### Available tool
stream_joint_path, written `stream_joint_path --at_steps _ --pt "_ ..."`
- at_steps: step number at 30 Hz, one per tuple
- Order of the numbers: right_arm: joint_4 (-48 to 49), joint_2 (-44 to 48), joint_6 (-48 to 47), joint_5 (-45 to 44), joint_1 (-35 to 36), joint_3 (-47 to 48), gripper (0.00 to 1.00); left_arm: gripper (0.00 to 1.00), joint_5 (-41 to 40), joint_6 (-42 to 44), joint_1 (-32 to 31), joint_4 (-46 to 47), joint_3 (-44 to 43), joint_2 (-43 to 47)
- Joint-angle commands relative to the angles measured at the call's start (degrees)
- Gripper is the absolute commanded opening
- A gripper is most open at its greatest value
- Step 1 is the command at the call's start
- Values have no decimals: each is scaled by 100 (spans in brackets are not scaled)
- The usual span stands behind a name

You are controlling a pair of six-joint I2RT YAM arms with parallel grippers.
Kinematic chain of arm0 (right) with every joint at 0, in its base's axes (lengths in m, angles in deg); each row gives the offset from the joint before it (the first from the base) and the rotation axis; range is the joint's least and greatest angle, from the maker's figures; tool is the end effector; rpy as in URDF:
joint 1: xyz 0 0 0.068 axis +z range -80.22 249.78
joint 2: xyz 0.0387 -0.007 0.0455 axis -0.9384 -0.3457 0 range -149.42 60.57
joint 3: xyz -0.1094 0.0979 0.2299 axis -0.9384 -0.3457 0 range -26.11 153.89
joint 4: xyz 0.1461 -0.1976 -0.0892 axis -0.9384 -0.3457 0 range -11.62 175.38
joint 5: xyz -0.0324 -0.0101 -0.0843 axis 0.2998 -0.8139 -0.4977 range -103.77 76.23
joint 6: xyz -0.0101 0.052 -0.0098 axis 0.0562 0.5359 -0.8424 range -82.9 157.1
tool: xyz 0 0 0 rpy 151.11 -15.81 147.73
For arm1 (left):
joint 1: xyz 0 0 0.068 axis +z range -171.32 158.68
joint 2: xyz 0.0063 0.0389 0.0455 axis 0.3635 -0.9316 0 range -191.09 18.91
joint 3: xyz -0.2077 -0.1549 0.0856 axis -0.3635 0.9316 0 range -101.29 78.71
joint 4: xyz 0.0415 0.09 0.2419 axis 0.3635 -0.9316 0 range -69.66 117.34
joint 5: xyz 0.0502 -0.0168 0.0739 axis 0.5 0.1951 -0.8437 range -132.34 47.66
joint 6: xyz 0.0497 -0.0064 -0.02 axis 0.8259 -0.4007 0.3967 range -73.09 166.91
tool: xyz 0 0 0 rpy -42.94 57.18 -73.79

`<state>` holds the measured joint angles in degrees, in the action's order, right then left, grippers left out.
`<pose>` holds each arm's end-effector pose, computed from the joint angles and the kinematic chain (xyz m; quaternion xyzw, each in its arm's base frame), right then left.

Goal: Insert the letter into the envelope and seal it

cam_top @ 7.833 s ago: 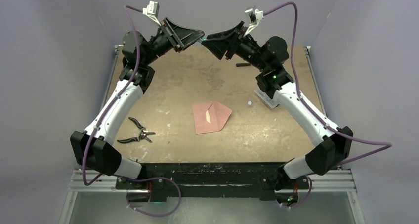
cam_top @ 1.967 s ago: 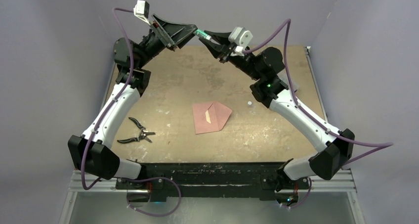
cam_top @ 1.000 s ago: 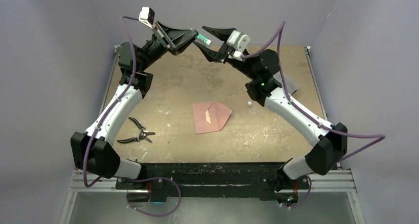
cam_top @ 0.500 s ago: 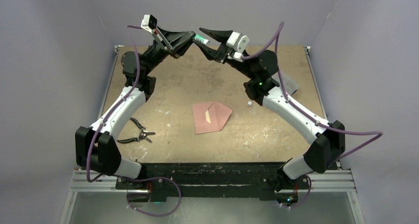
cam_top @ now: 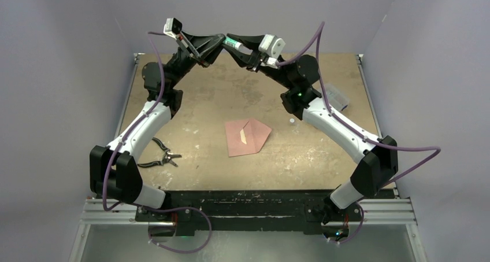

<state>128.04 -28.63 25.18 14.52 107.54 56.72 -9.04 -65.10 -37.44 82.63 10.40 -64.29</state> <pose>0.2674 0.2284 0.4721 -0.3819 0.3060 0.3011 0.8185 0.3019 -0.1077 0.4380 -0.1242 0.4623 -0.8347 0.2723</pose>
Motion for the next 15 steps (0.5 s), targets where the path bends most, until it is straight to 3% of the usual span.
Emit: stream_joint_path --at_steps 1,4,9,12,15 --pt "25 31 28 -78 -23 312 34 0 32 -167 12 409 33 32" --pt "-31 12 52 -94 -26 368 33 0 45 -142 12 389 43 32" --pt "-247 -14 146 -227 -23 496 12 1 63 -28 17 374 41 41" --pt "-329 45 283 -517 -23 487 0 25 31 353 12 244 33 108" --pt "-447 165 439 -795 -23 464 0 51 14 824 12 -245 56 279"
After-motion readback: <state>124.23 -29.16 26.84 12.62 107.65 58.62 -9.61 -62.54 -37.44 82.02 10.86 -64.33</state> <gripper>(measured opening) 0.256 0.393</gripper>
